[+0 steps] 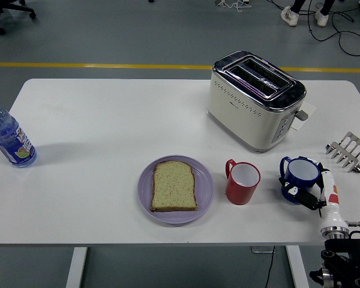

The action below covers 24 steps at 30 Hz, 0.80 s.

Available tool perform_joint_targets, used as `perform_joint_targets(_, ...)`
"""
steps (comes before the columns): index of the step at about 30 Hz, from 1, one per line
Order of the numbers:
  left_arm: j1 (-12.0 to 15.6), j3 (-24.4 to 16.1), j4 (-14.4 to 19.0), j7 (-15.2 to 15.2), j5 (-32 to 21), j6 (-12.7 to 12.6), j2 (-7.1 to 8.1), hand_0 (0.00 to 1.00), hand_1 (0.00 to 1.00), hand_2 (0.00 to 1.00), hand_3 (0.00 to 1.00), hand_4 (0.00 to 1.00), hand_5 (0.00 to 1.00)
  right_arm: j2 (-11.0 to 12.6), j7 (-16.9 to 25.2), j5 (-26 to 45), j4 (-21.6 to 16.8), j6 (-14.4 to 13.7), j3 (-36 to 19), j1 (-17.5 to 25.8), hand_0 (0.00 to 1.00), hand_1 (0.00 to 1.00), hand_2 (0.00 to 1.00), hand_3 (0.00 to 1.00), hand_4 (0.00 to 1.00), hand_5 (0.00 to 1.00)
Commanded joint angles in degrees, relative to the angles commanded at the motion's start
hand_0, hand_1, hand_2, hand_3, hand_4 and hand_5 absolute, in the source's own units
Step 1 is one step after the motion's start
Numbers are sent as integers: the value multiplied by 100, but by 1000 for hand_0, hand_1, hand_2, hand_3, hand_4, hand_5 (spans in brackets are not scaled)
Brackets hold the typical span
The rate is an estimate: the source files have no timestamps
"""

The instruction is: Pick up the cup,pour liquid into bread,place the cup on the desk

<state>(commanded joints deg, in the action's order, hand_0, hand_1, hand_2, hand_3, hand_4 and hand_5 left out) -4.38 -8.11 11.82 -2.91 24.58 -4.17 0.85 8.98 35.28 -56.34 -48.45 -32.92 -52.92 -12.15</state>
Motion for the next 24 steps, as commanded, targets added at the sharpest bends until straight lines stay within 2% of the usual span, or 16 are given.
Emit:
perform_joint_targets(11, -7, -35, 0, 0, 10, 0, -1, 639, 649, 661, 561, 326, 836, -13, -27, -95, 2, 24, -23, -21, 653, 507, 670, 898, 867, 59)
perform_joint_targets(12, -8, -36, -1, -1, 9, 0, -1, 638, 649, 661, 561, 325, 836, -14, -21, -97, -2, 24, -34, -26, 691, 541, 702, 907, 845, 32)
perform_joint_targets(17, -16, -44, 0, 0, 10, 0, -1, 638, 649, 661, 561, 325, 836, -15, -30, -107, -7, 44, -63, -38, 691, 541, 702, 907, 845, 32)
perform_joint_targets(18, -18, -44, -3, -1, 8, 0, -1, 638, 649, 660, 561, 325, 836, -16, -44, -118, 0, 54, -62, -40, 731, 564, 738, 929, 835, 30)
perform_joint_targets(23, -26, -61, -1, -1, 17, 1, 1, 638, 649, 660, 561, 325, 836, -27, -87, -152, 12, 83, -65, -45, 731, 564, 738, 929, 835, 30)
perform_joint_targets(24, -27, -62, -2, -2, 15, 1, 1, 638, 649, 660, 561, 325, 836, -31, -101, -169, 13, 90, -66, -49, 776, 598, 757, 952, 854, 47)
